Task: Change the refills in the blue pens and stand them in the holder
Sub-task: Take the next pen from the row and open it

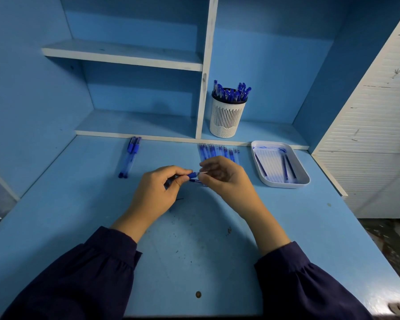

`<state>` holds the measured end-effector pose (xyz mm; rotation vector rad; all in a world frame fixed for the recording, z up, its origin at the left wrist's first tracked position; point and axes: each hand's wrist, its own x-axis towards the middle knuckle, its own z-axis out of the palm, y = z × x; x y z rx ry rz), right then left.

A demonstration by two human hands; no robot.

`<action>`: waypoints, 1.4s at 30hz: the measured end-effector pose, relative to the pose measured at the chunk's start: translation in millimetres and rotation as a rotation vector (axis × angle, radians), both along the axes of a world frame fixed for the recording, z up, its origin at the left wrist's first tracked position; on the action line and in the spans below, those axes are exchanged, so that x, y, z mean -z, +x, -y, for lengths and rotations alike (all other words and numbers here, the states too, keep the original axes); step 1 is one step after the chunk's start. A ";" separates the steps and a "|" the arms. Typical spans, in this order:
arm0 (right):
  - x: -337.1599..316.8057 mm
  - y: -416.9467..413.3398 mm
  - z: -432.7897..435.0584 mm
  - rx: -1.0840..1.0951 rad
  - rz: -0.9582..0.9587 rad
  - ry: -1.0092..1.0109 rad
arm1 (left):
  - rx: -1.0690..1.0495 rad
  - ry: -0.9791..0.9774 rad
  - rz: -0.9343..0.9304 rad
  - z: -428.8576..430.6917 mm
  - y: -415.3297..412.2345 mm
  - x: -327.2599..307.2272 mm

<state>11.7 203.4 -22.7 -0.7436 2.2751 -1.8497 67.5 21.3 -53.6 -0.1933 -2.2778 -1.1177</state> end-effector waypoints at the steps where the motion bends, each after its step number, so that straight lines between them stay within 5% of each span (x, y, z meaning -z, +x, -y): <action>1: 0.0 0.3 0.3 0.011 -0.001 0.017 | 0.002 -0.003 0.000 -0.3 0.2 -0.4; 13: -0.1 -0.2 -0.5 0.041 -0.008 0.061 | 0.013 0.007 0.010 -0.5 0.8 0.2; 29: -6.1 -8.3 -11.7 0.090 0.238 -0.231 | -0.010 0.068 0.042 1.8 -1.1 3.5; 38: 7.9 -13.1 -21.3 0.144 -0.084 0.404 | -0.012 0.080 0.063 1.3 -0.5 2.8; 42: 7.4 -13.5 -21.0 0.102 -0.130 0.498 | -0.010 0.083 0.069 -0.1 -0.5 1.8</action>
